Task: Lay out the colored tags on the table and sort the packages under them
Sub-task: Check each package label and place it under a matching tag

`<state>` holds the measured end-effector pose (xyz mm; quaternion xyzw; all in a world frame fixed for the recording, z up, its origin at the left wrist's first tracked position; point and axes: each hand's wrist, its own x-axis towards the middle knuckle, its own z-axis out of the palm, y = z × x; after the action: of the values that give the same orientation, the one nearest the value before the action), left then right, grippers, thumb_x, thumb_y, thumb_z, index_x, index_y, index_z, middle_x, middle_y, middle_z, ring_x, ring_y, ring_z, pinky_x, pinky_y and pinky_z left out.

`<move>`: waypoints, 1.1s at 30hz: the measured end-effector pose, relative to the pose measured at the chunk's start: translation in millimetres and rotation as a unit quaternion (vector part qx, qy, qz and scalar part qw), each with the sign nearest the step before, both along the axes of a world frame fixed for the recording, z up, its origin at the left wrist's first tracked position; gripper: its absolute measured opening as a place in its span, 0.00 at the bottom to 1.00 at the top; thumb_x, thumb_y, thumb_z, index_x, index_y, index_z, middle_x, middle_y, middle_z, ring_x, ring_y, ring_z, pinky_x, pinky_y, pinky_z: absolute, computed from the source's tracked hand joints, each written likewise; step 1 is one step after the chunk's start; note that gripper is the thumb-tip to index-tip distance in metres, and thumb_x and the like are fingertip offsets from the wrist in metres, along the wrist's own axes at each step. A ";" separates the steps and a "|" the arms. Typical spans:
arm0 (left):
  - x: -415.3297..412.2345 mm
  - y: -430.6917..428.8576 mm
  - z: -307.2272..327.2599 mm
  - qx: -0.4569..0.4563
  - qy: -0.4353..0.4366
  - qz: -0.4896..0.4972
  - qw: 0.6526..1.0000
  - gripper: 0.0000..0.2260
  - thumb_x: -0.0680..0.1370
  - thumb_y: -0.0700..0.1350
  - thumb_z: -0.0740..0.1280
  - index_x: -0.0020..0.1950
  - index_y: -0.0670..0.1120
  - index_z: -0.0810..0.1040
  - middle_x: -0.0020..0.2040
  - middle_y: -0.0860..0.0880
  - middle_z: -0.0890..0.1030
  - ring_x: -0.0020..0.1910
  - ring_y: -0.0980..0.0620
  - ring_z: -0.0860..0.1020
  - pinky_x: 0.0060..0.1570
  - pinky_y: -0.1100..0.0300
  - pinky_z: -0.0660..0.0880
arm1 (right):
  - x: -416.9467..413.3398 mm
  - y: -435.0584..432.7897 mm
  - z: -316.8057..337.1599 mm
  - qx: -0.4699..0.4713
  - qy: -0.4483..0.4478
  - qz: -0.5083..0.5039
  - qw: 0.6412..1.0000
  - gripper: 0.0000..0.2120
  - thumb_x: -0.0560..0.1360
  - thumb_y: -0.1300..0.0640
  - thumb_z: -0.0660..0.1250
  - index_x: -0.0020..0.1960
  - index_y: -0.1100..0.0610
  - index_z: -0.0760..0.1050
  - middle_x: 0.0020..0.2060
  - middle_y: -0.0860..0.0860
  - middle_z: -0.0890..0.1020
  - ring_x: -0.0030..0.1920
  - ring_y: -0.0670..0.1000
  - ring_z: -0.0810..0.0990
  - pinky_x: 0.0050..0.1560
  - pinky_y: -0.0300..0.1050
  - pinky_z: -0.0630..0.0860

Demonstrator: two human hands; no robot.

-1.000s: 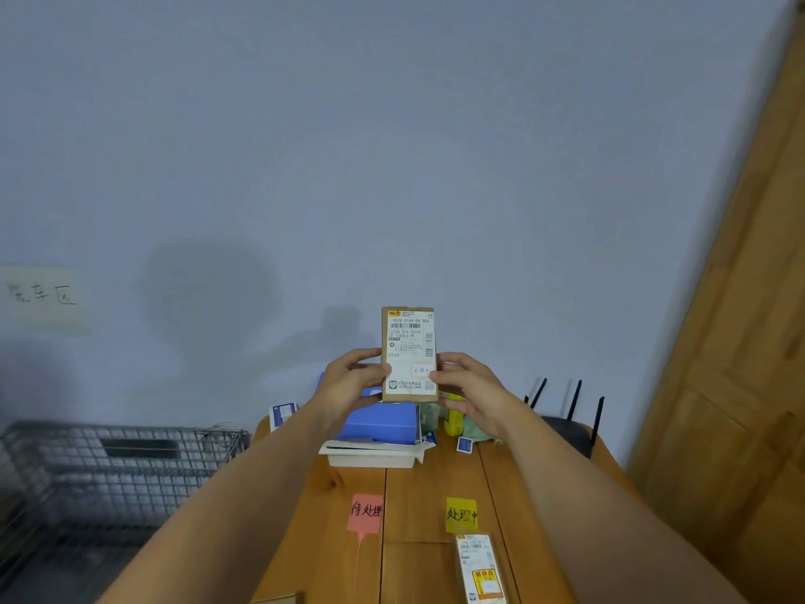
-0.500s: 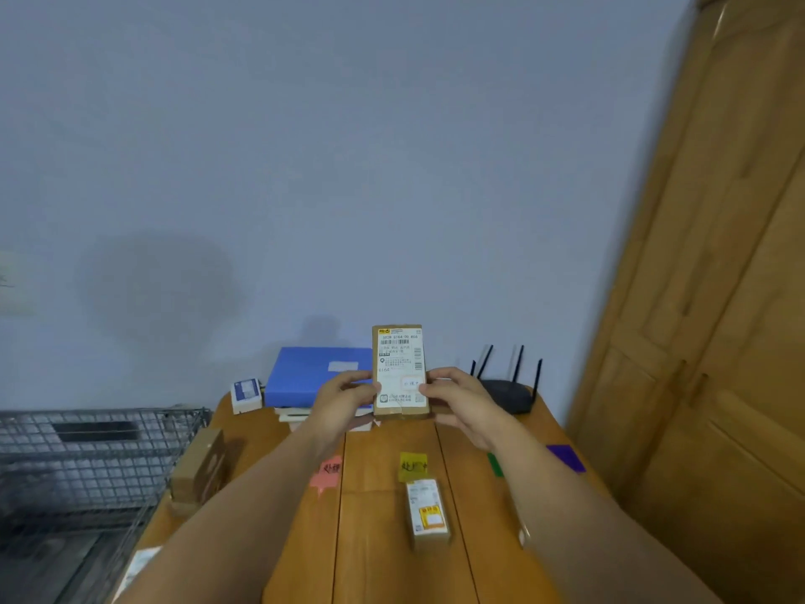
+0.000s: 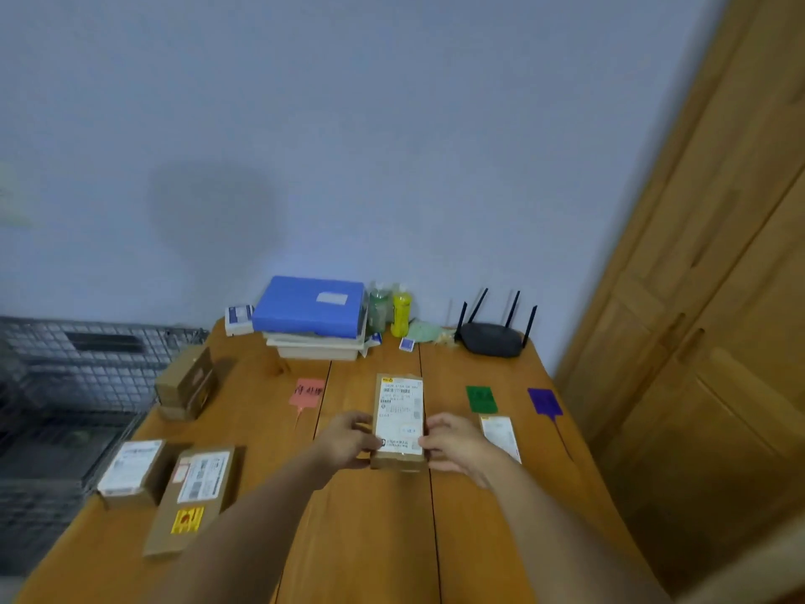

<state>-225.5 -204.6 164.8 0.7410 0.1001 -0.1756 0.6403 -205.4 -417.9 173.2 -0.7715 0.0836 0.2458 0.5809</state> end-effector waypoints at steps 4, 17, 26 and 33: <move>-11.2 -24.3 -50.9 0.004 0.032 0.038 0.999 0.23 0.77 0.33 0.70 0.70 0.41 0.69 0.55 0.43 0.80 0.51 0.47 0.82 0.43 0.55 0.82 | -1.9 -8.0 -54.2 -0.007 0.016 0.008 1.000 0.25 0.76 0.68 0.69 0.70 0.55 0.69 0.59 0.52 0.82 0.55 0.50 0.83 0.52 0.46 0.84; -33.7 -48.6 -201.6 0.007 0.112 0.060 0.992 0.27 0.78 0.33 0.69 0.75 0.48 0.67 0.57 0.45 0.80 0.54 0.47 0.82 0.44 0.56 0.83 | -20.8 -21.5 -207.1 -0.035 0.102 -0.005 0.994 0.30 0.76 0.69 0.70 0.74 0.55 0.66 0.64 0.55 0.78 0.61 0.54 0.80 0.58 0.50 0.82; -40.0 -55.2 -220.5 0.016 0.111 0.064 0.992 0.26 0.79 0.37 0.68 0.76 0.47 0.66 0.65 0.45 0.79 0.56 0.50 0.81 0.41 0.63 0.80 | -27.1 -13.8 -224.6 -0.034 0.135 0.000 0.990 0.28 0.78 0.64 0.68 0.75 0.55 0.65 0.66 0.54 0.77 0.62 0.53 0.79 0.61 0.50 0.80; -39.1 -53.5 -210.8 0.060 0.123 0.075 0.988 0.24 0.81 0.39 0.66 0.76 0.44 0.65 0.68 0.43 0.76 0.53 0.51 0.80 0.39 0.64 0.76 | -23.6 -12.9 -203.9 -0.054 0.108 0.025 0.992 0.27 0.79 0.62 0.67 0.76 0.55 0.65 0.66 0.52 0.78 0.62 0.51 0.78 0.62 0.49 0.77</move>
<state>-264.7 -258.0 -46.1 0.7412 0.2433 -0.2107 0.5891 -229.1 -430.8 -30.7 -0.7724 0.1399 0.3374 0.5196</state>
